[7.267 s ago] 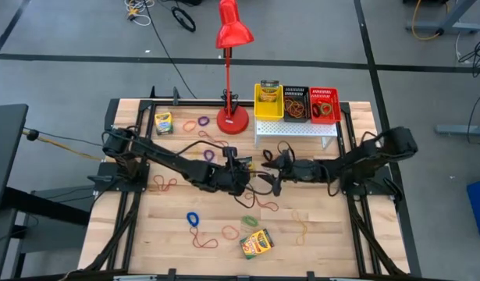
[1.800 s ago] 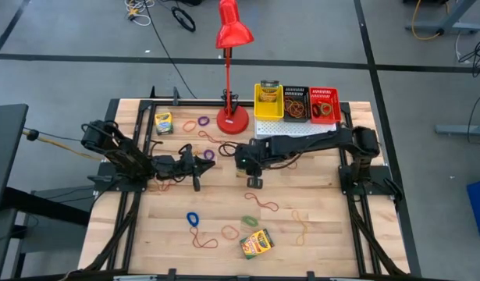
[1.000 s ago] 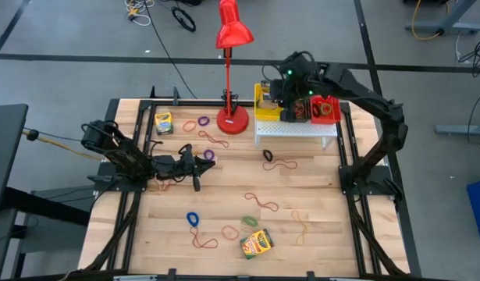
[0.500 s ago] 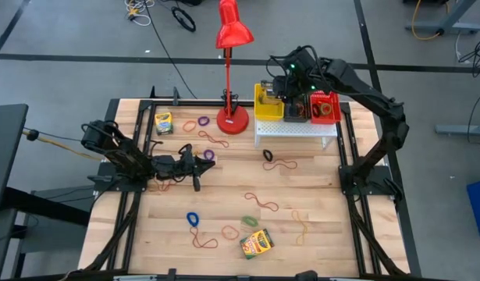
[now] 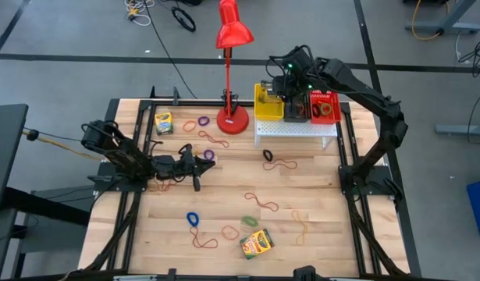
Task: Pick & Place Office Desk Supplies
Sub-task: Put the crayon box into the yellow bin on the shelf, then put the yellow rubber band into the black bin on the shelf
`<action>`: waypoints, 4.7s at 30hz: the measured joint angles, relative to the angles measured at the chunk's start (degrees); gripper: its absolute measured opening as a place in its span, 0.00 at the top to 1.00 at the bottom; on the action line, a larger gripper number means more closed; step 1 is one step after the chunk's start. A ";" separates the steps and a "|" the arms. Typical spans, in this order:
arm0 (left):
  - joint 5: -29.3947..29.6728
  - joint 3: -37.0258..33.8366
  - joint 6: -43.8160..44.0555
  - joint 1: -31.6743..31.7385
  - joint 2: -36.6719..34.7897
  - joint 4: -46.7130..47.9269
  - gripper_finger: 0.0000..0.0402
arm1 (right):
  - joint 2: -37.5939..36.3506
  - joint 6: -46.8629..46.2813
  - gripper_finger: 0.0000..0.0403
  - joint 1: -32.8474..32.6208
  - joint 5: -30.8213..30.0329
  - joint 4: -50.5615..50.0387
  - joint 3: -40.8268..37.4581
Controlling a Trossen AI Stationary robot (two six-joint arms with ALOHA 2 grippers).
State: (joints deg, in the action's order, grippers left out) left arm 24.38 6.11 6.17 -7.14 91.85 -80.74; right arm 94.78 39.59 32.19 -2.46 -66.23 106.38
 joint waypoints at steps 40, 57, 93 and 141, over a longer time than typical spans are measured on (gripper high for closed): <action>0.00 0.00 0.00 0.01 0.00 0.06 0.92 | 6.09 0.92 0.76 1.65 1.27 1.67 0.10; -0.01 0.00 0.00 -0.01 0.00 -0.02 0.92 | 7.66 0.31 0.71 1.79 1.10 3.87 0.10; 0.00 0.00 0.02 -0.02 0.00 -0.02 0.92 | 7.96 -1.86 0.49 1.66 -6.10 5.10 0.10; -0.35 2.23 4.08 0.03 -0.02 -2.75 0.92 | -24.22 -35.92 0.99 -40.24 -17.65 95.59 -82.28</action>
State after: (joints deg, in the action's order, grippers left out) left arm 24.03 8.33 10.25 -7.11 91.83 -83.48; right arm 70.57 3.67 -8.05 -20.12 29.37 24.09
